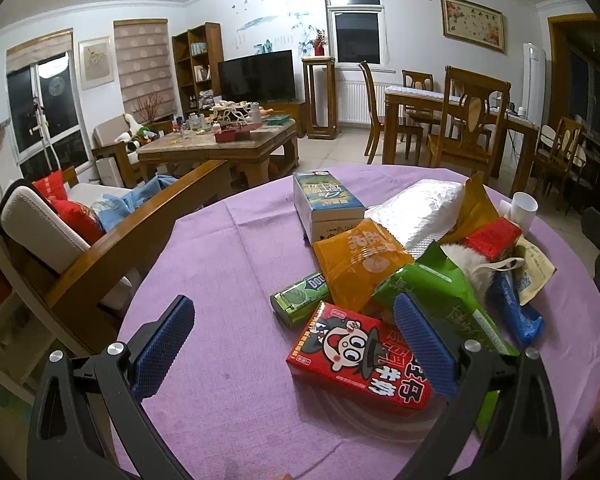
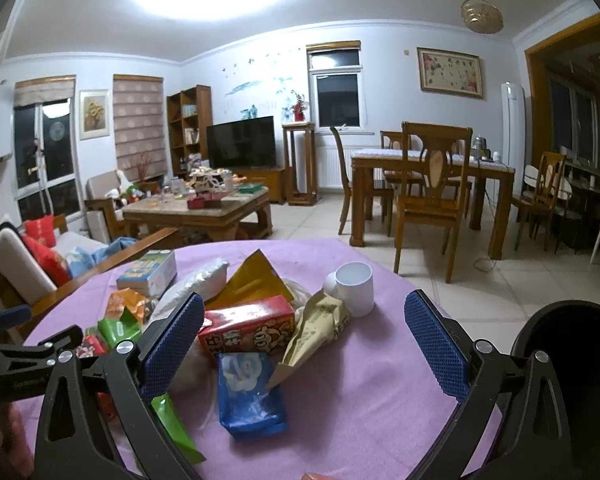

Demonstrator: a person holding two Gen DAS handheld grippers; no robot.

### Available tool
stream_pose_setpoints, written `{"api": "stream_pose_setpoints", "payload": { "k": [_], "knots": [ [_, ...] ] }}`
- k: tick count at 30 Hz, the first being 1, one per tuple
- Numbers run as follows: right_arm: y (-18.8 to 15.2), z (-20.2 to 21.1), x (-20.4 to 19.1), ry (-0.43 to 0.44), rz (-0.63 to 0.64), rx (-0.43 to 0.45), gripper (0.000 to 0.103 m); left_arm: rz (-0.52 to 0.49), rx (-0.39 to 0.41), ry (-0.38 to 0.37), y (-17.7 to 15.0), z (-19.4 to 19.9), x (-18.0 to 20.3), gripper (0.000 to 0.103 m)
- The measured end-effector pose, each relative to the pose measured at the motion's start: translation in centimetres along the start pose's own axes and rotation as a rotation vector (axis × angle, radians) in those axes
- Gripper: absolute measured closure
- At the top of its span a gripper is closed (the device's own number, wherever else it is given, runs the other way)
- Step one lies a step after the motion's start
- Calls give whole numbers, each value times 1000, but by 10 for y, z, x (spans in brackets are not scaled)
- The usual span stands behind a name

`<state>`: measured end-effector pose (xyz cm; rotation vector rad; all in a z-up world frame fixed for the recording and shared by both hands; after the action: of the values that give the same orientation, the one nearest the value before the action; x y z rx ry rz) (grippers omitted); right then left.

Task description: Collect trash

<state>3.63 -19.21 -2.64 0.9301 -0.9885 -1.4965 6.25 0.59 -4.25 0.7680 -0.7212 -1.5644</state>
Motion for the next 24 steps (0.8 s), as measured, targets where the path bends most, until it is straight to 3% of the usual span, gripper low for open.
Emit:
{"api": "stream_pose_setpoints", "payload": {
  "k": [24],
  "knots": [
    [4, 1, 0, -9, -10, 0, 4, 14, -24, -12, -1, -2, 2, 4]
  ]
}}
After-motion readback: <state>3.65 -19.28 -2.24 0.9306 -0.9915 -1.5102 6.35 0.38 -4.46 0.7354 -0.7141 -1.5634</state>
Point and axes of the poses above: each gripper's, at about its wrist camera, not at the fingertips, and z roughly against the way its jaws point, x to its right, y to its top, the point moved 7 cm from there along -z, roughly the way its jaws point, and after that the axes turned 1 degree about -x, right-handed, at the moved point
